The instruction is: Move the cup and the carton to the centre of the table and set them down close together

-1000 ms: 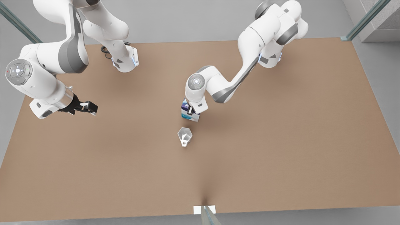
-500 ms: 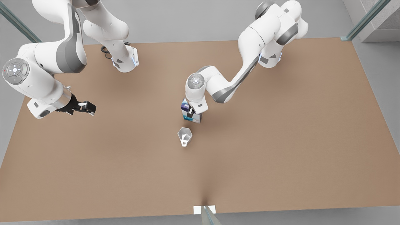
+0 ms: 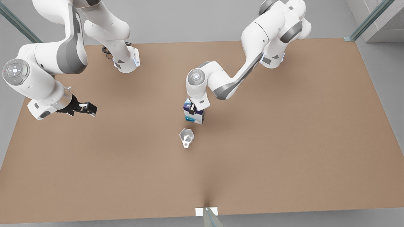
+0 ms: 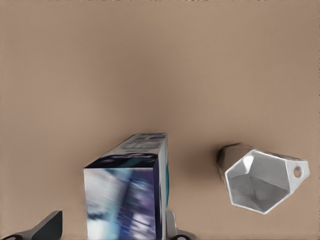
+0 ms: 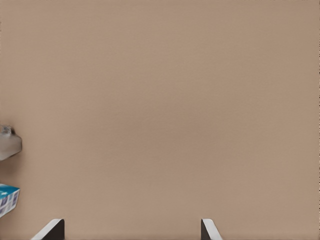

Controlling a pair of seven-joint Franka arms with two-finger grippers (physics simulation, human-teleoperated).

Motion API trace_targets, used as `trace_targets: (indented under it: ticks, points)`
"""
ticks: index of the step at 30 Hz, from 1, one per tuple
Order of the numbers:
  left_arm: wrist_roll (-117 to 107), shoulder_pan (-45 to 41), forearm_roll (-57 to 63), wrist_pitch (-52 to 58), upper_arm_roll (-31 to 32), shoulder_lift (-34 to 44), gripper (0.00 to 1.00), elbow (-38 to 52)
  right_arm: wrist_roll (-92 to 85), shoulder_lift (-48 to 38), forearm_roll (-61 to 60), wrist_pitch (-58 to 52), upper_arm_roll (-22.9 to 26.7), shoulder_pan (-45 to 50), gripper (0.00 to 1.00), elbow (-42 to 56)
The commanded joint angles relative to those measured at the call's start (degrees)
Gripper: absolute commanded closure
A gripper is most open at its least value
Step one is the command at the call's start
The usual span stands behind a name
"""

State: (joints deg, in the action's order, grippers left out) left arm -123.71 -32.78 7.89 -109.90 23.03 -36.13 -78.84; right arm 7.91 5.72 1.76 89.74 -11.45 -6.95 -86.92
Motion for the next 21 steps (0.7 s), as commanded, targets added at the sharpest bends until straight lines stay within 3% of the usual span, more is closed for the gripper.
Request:
trace_targets:
  ticks: [1, 5, 6, 7, 9, 10, 11, 12, 14, 15, 21]
  points:
    - [-0.1, 0.0, -0.2, 0.0, 0.0, 0.0, 0.00, 0.0, 0.0, 0.0, 0.0, 0.0, 0.0, -0.2, 0.00, 0.0]
    - [0.2, 2.2, -4.1, 1.4, -0.3, 4.6, 0.00, 0.9, 0.3, 0.0, 1.6, -0.1, 0.0, 0.2, 0.00, 0.0]
    - [12.6, 8.0, -11.7, 9.3, -0.7, 9.5, 0.00, 0.9, 0.4, 0.0, 1.6, -0.2, -0.1, 0.2, 0.00, 0.0]
    - [40.9, 17.4, -19.6, 23.4, -1.7, 13.9, 0.00, 0.9, 0.4, 0.0, 1.6, -0.3, -0.1, 0.0, 0.00, -0.1]
    - [89.1, 34.7, -18.3, 37.2, -2.2, 14.7, 0.00, 2.0, 0.5, 0.0, 1.6, -1.2, -0.1, 0.4, 0.00, -0.1]
    - [105.1, 36.6, -14.7, 37.7, -6.7, 14.6, 0.00, 2.0, 0.5, 0.0, 1.6, -1.4, -0.1, 0.4, 0.00, -0.1]
    - [116.5, 36.3, -14.6, 37.7, -13.1, 14.6, 0.00, 2.0, 0.6, -0.1, 1.6, -2.0, -0.1, 0.4, 0.00, -0.1]
    - [117.4, 36.3, -14.7, 37.4, -15.0, 14.8, 0.00, 2.4, 0.6, -0.1, 1.6, -2.3, -0.1, 0.4, 0.00, 0.0]
    - [117.4, 33.6, -14.6, 34.3, -18.5, 22.8, 0.00, 2.7, 0.7, -0.1, 1.6, -2.3, -0.4, 1.0, 0.00, 0.2]
    - [117.3, 32.2, -13.1, 31.4, -18.9, 25.8, 0.00, 0.3, 0.8, -0.2, 1.5, -2.3, -0.5, 1.1, 0.00, 0.1]
    - [117.1, 29.5, -11.0, 27.9, -19.0, 27.7, 0.00, -2.6, 3.9, -0.1, 1.1, -4.0, -0.5, 1.0, 0.00, 0.1]
